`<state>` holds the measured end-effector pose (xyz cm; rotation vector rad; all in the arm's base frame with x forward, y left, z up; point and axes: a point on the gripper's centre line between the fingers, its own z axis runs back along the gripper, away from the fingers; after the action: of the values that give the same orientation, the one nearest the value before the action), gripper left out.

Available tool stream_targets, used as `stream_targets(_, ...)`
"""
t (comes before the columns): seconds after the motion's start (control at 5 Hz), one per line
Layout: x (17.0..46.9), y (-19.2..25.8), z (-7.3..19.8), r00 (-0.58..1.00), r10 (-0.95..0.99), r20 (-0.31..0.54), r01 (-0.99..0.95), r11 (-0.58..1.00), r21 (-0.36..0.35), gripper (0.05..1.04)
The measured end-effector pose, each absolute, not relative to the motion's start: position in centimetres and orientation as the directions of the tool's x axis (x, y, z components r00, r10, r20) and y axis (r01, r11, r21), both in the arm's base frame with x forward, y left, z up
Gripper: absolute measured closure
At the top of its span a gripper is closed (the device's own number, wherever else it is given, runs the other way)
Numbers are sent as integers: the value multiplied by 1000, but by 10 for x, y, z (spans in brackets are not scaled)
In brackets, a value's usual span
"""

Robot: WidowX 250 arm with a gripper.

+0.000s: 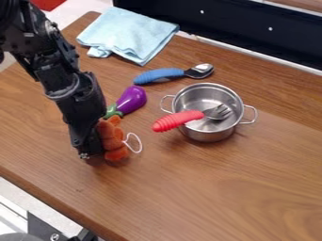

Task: Move orange doll to the left

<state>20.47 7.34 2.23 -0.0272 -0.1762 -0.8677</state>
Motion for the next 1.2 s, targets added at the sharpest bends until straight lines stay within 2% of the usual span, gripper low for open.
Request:
stream_targets(0.4, 207, 71, 28, 660, -733, 165, 746, 665, -28, 135)
stream_targets(0.6, 209, 71, 33, 677, -716, 167, 732, 679, -55, 84)
stream_targets(1.0, 207, 67, 47, 683, -707, 183, 730, 671, -131, 84)
stream_targets(1.2, 205, 66, 59, 677, -706, 209, 735, 662, -144, 84)
